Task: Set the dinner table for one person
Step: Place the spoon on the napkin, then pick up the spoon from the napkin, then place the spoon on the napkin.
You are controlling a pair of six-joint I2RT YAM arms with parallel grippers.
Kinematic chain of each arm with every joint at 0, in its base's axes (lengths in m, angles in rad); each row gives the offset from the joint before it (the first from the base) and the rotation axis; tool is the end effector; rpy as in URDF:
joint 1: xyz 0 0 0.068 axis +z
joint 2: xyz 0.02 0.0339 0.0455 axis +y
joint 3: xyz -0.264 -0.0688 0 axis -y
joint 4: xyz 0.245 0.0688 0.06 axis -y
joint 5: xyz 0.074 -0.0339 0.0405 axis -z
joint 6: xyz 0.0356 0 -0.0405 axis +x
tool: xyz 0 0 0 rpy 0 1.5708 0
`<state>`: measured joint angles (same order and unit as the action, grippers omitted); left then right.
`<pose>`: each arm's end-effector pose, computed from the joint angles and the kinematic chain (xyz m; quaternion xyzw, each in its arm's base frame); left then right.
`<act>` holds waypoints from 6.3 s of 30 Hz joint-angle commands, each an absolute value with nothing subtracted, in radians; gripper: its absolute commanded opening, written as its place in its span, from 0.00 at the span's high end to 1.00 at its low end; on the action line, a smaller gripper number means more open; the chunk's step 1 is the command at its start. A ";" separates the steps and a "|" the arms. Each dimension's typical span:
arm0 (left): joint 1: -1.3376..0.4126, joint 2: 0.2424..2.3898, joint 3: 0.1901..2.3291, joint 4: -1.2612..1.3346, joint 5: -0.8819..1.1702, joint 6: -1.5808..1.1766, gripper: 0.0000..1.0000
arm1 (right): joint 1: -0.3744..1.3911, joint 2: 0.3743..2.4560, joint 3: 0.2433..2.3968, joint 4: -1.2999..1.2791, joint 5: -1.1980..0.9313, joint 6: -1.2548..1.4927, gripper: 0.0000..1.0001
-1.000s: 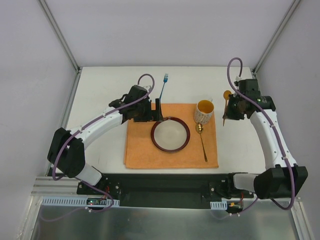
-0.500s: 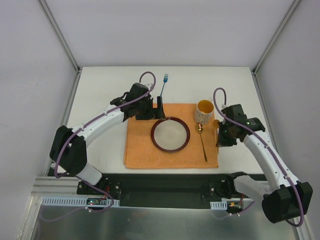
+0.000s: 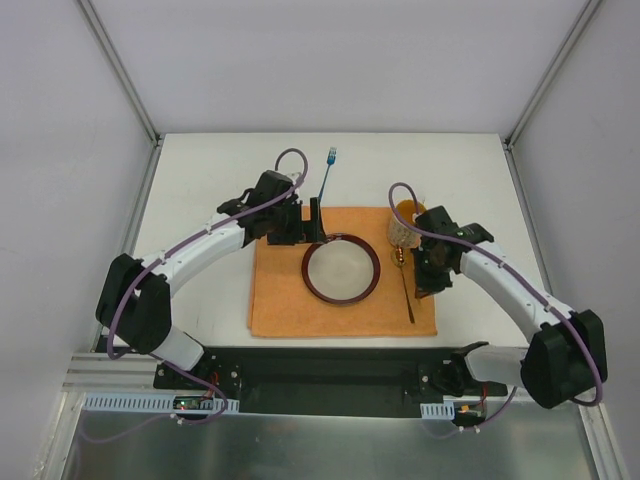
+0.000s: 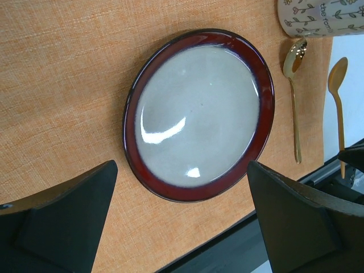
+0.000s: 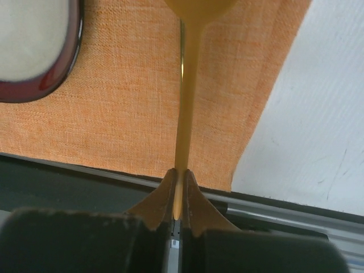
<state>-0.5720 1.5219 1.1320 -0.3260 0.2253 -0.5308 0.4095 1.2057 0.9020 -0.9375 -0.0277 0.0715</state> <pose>0.2803 -0.1899 0.2682 0.0652 0.9031 -0.3029 0.2973 0.1949 0.0857 0.2404 -0.1681 0.9719 0.0523 0.1561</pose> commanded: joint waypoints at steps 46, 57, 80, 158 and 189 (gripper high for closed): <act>-0.448 1.453 1.060 -0.305 0.252 -0.583 0.01 | 0.495 1.571 1.106 -0.733 -0.132 0.089 0.67; -0.448 1.391 1.011 -0.307 0.242 -0.575 0.01 | 0.693 1.576 1.145 -0.671 0.273 0.021 0.64; -0.446 1.390 1.038 -0.354 0.270 -0.540 0.01 | 0.686 1.301 0.681 -0.117 0.264 0.143 0.56; -0.448 1.356 1.057 -0.445 0.222 -0.420 0.00 | 0.649 1.192 0.713 -0.454 0.423 0.270 0.99; -0.448 1.384 1.118 -0.469 0.192 -0.428 0.01 | 0.592 1.365 0.767 -0.422 0.299 0.259 0.49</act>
<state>-0.4561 1.3869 1.0611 -0.4622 0.2039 -0.4274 0.6006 1.3994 0.7238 -0.3981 0.3164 0.2615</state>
